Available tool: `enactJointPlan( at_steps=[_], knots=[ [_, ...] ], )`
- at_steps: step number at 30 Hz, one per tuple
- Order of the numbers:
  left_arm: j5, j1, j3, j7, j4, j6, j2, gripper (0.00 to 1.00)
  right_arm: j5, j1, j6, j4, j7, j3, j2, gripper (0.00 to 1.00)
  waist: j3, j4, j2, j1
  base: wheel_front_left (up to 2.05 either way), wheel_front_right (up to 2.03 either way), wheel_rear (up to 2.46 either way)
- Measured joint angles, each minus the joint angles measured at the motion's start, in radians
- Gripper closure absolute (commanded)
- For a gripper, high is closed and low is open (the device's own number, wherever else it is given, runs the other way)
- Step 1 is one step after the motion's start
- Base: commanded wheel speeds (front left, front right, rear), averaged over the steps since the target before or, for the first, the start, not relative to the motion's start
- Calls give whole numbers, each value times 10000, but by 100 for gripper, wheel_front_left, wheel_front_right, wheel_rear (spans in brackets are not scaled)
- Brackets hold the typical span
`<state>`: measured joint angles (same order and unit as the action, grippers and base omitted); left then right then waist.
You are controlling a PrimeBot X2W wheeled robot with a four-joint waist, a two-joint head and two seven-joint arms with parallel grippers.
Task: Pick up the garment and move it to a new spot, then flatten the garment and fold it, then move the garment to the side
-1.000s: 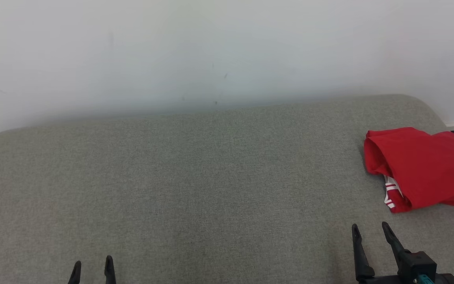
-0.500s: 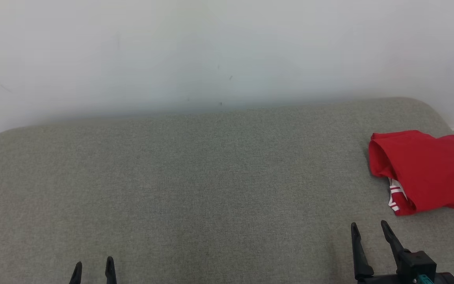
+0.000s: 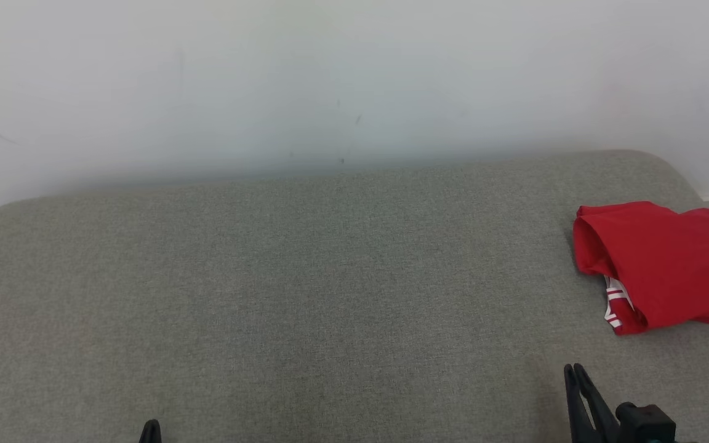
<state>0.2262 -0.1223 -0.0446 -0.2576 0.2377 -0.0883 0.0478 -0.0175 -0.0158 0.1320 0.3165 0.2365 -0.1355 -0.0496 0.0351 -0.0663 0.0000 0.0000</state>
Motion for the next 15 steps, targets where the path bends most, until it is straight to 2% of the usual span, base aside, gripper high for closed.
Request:
enactJointPlan(
  at_steps=[7, 15],
  knots=[
    [825, 16, -59, 313, 203, -2, -21, 100, 918, -6, 0, 240, -370, -117, 8, 100, -15, 27, 0, 0, 0, 0, 0],
    [2424, 230, -107, 706, 188, -75, -19, 100, 2853, 34, 0, 92, -698, -29, 8, 100, -43, 74, 0, 0, 0, 0, 0]
  ],
)
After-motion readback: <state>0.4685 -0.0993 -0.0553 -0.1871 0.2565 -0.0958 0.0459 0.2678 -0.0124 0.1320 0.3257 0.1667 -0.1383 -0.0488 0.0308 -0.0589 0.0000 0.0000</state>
